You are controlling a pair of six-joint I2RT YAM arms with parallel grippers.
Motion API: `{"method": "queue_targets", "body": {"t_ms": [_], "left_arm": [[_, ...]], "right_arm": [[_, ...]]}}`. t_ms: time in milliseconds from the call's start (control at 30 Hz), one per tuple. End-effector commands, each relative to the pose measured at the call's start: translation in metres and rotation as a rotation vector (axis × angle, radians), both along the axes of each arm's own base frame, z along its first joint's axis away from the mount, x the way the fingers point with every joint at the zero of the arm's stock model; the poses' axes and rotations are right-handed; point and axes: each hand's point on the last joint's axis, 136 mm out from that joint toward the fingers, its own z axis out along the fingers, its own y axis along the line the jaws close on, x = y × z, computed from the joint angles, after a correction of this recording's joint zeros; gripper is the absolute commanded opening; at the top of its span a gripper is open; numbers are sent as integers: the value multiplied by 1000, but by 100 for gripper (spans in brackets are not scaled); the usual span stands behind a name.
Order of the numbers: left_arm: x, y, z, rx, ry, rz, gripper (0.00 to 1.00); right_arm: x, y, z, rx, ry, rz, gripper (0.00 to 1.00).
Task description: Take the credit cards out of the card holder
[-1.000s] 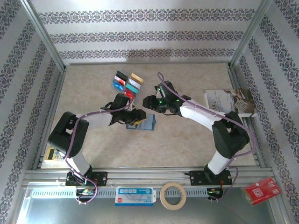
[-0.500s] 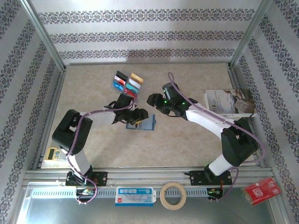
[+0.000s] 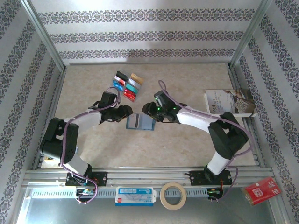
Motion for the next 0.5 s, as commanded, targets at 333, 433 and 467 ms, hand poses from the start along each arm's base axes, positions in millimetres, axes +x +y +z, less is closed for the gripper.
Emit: {"method": "queue_targets", "body": {"t_ms": [333, 433, 467], "left_arm": [[-5, -3, -17, 13, 55, -52, 39], [-4, -4, -16, 9, 58, -55, 35], [-3, -4, -16, 6, 57, -55, 34]], "right_arm": [[4, 44, -35, 14, 32, 51, 27], [5, 44, -40, 6, 35, 52, 24], [5, 43, -42, 4, 39, 51, 23]]}}
